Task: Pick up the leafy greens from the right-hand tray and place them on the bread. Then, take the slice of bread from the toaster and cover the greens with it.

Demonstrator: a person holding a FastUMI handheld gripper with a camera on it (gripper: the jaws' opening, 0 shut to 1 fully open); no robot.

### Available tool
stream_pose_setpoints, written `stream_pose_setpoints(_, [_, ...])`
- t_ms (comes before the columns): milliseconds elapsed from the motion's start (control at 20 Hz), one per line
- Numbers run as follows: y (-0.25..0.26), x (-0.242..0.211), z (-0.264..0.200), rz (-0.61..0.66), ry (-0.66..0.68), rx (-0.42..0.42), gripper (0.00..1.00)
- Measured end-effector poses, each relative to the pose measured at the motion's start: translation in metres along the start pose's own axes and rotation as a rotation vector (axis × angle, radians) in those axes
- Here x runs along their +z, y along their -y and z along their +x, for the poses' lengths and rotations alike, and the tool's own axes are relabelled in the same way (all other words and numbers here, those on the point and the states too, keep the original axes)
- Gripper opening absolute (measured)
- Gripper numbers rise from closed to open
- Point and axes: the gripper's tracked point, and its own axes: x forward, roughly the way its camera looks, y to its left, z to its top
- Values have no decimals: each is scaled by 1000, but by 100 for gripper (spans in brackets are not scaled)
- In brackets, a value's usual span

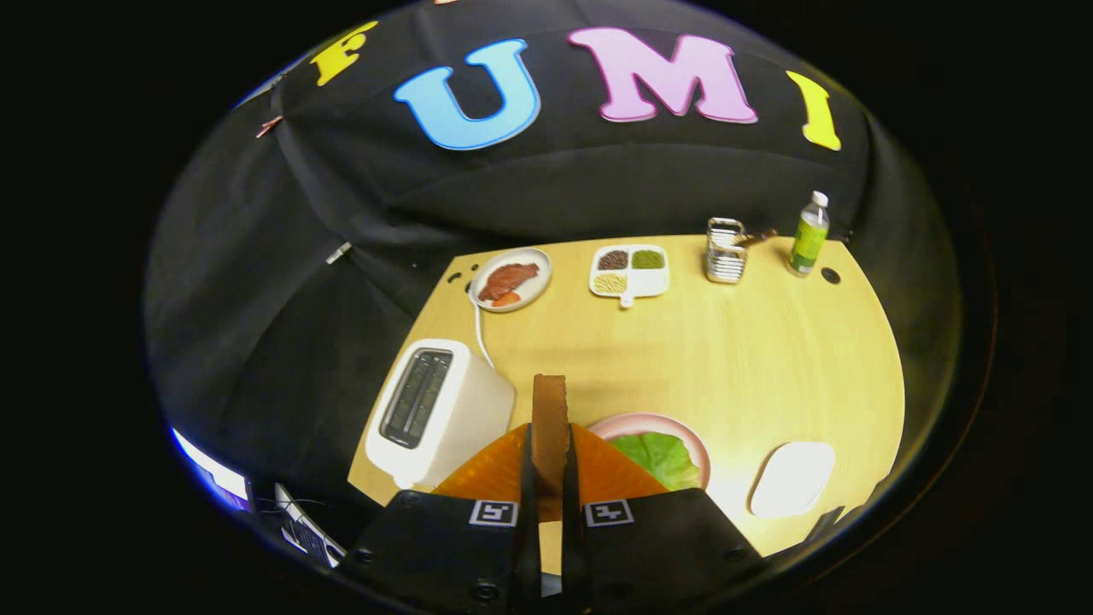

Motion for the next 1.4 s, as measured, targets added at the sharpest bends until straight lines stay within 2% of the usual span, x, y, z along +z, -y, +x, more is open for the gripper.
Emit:
stream_pose_setpoints(200, [44, -41, 31, 49, -28, -18, 14])
stream_pose_setpoints(350, [55, -66, 48, 98, -46, -1, 14])
stream_pose_setpoints(700, [62, -80, 78, 217, -58, 51, 14])
stream_pose_setpoints(900, [87, -92, 90, 258, -78, 12, 14])
stream_pose_setpoints(1100, [118, -113, 101, 219, -116, -69, 15])
stream_pose_setpoints(1300, [130, -121, 106, 130, -121, -118, 25])
stream_pose_setpoints(1400, [137, -121, 105, 72, -128, -156, 39])
